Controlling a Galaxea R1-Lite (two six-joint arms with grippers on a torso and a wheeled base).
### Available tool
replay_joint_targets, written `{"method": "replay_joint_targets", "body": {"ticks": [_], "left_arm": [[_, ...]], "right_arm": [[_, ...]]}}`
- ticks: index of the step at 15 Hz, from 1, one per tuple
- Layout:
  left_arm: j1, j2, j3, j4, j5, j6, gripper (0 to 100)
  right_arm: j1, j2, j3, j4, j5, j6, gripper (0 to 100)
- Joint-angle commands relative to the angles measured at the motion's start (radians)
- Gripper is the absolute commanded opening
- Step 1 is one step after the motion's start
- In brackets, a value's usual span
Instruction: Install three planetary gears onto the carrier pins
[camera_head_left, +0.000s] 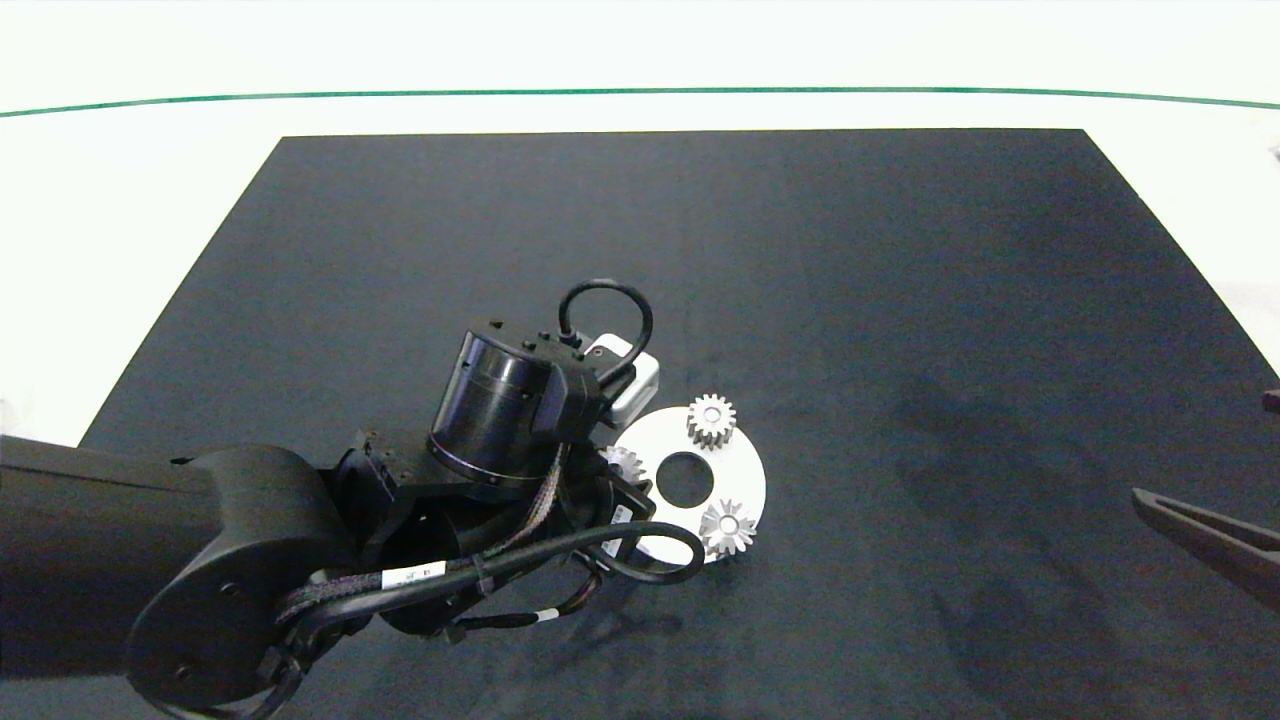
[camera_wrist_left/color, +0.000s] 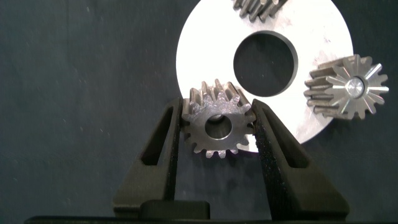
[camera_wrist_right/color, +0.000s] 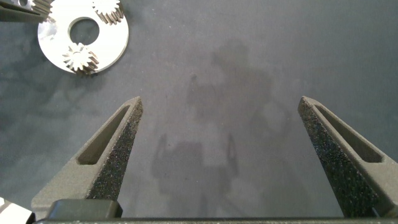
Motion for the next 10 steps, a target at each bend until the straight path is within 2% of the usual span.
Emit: {"method": "replay_joint_targets", "body": {"ticks": [1,8,9,10], "left_arm": [[-0.003,0.006,-0.013,-0.02,0.002,0.015,22],[0.0,0.004,-0.015,-0.02,0.001,0.024,22],[0.002,-0.005,-0.017,-0.018,0.002,0.024,100],[0.003,-0.013,-0.017,-0.018,0.002,0.024,100]], "right_arm": [[0.0,-0.002,0.0,0.001,-0.002,-0.002,100],[0.0,0.0,0.0,0.003,-0.002,-0.002,100],[0.0,0.0,0.0,0.003,-0.002,-0.002,100],[0.0,0.0,0.0,0.003,-0.002,-0.002,100]]}}
